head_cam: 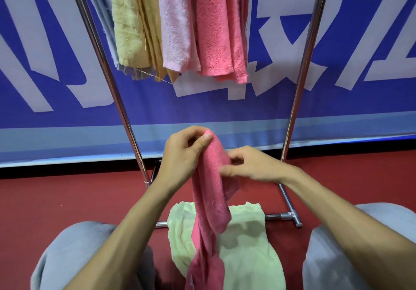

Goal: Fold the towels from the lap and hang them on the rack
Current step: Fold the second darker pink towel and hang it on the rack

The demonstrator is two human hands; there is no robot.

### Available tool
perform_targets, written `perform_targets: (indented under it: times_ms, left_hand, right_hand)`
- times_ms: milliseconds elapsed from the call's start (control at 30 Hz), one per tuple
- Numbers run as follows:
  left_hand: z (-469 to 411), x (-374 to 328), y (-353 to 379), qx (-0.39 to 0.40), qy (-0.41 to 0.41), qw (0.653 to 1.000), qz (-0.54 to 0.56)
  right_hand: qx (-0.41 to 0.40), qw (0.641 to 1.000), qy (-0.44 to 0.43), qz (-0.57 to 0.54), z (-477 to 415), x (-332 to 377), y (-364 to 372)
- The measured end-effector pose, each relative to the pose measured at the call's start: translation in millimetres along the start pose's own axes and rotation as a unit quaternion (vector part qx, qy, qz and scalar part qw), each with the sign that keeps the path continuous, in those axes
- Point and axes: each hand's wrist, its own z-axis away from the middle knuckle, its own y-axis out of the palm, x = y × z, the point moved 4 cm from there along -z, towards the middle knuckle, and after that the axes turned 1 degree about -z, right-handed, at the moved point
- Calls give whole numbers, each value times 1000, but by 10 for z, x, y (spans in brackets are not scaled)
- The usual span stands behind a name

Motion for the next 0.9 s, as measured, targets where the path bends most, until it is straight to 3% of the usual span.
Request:
perform_targets:
  times_ms: [167, 233, 267, 333, 367, 400, 500, 633, 900]
  left_hand:
    - [6, 91, -60, -65, -19, 997, -39]
    - [22, 170, -61, -83, -89, 993, 10]
    - [29, 224, -54, -80, -164, 976, 115]
    - [78, 271, 12, -48, -324, 871, 366]
    - [84, 295, 10, -35, -363, 827, 428]
    - [74, 312, 6, -19, -376, 819, 433]
    - [20, 362, -4, -26, -342, 872, 349]
    - [-37, 307, -64, -88, -197, 962, 168]
    - [-64, 19, -288, -55, -62, 996, 11]
  right_hand:
    - [-10, 991, -23, 133, -12, -48, -19]
    - [-30, 981, -9, 192, 17, -55, -94]
    - [-48, 975, -1, 217, 31, -58, -135]
    - [-86, 964, 15, 252, 35, -95, -205]
    - [-102, 960, 24, 259, 32, -119, -234]
    - [-118, 957, 31, 261, 24, -140, -256]
    - [-194, 960, 40, 197, 2, -187, -339]
    - [-283, 942, 50, 173, 83, -108, -449]
    - [-237, 930, 60, 274, 288, 5, -471]
